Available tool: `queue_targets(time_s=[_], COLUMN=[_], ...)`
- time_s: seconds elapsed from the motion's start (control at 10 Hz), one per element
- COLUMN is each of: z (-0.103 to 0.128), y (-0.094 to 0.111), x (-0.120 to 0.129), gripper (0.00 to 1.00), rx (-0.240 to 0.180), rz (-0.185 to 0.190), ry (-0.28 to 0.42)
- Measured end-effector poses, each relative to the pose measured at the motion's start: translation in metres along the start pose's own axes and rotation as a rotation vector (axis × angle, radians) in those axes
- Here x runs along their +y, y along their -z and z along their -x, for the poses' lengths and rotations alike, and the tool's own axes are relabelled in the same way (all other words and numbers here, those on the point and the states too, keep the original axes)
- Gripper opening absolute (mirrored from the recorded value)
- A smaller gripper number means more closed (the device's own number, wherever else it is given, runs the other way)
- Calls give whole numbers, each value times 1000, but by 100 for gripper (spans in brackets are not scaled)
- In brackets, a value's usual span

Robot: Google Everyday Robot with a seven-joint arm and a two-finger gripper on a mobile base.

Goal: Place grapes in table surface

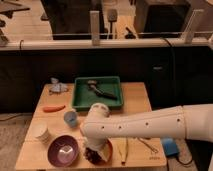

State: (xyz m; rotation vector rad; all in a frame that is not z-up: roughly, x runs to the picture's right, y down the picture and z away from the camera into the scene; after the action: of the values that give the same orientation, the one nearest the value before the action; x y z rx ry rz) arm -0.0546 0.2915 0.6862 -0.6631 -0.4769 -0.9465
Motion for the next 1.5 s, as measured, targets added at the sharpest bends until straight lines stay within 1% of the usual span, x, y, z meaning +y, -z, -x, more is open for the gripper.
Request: queue_targets(time_s=[0.3, 0.4, 0.5, 0.7, 0.9, 1.0, 1.2, 1.3, 1.5], z=[1, 1, 1, -1, -3, -4, -5, -7, -13], y=[-2, -4, -5, -6, -5, -5, -5, -4, 5], x=[3, 5, 6, 8, 8, 8, 8, 7, 6], gripper=[80, 78, 72, 50, 32, 20, 4, 0, 0], rx=[3, 4, 5, 8, 13, 14, 13, 14, 25], rz=[7, 11, 13, 11, 9, 6, -3, -10, -31], ry=[-6, -12, -17, -29, -32, -34, -38, -41, -56])
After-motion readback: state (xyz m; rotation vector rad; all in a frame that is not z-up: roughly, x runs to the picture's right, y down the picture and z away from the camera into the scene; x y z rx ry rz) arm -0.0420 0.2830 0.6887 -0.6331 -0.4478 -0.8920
